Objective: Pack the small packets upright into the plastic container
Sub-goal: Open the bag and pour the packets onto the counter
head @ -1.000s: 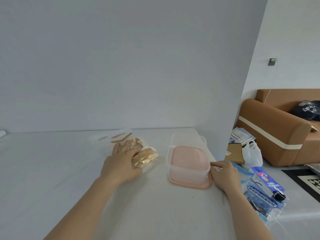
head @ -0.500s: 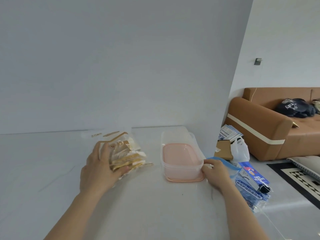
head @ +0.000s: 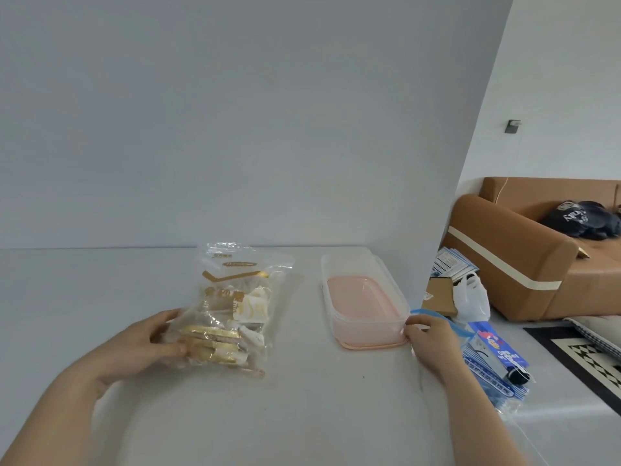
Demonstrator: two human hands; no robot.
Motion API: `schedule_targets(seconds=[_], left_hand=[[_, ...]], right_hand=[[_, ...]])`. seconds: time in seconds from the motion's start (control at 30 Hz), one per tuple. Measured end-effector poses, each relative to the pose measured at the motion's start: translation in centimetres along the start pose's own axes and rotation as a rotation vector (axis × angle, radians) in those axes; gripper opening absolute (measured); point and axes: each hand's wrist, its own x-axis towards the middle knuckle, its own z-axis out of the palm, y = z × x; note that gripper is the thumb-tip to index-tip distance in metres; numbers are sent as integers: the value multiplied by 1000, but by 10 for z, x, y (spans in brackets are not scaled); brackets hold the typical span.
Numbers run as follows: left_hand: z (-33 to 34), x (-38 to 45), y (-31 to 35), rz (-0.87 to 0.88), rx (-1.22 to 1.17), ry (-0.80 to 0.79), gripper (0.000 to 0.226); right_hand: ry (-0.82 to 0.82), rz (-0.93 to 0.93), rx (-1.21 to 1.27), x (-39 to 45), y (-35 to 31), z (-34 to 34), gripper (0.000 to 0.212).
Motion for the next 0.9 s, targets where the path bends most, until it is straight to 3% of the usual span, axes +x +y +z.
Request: schedule_targets(seconds=[0.07,0.2,0.27,0.43,0.57,0.63,0.7,0.8,0.9], left_hand=[[3,-3,12,-4,-12,41,56],[31,0,32,-79,136,223,115],[42,7,32,-66,215,248,130],[36,4,21,52,91,275,114],[37,-6,14,211,-57,301,118],[35,-7,12,230,-62,280,120],[29,-8,12,261,-42,242,109],[24,-13,12,298,-63,152,90],[25,-20,18,325,-40,73,78]], right_hand=[[19,-11,-19,1,3,2,22],[65,-27,-27,-1,0,6,28],[139,-23,18,-2,-3,6,30],[503,20,257,-15,-22,-18,22],[596,-158,419,-30,-46,-31,21],[599,-284,395,-42,-61,-31,19],[560,-369,369,-57,-77,-25,6],[475,-545,260,-76,-95,-1,24],[385,-732,99,-87,-98,26,24]])
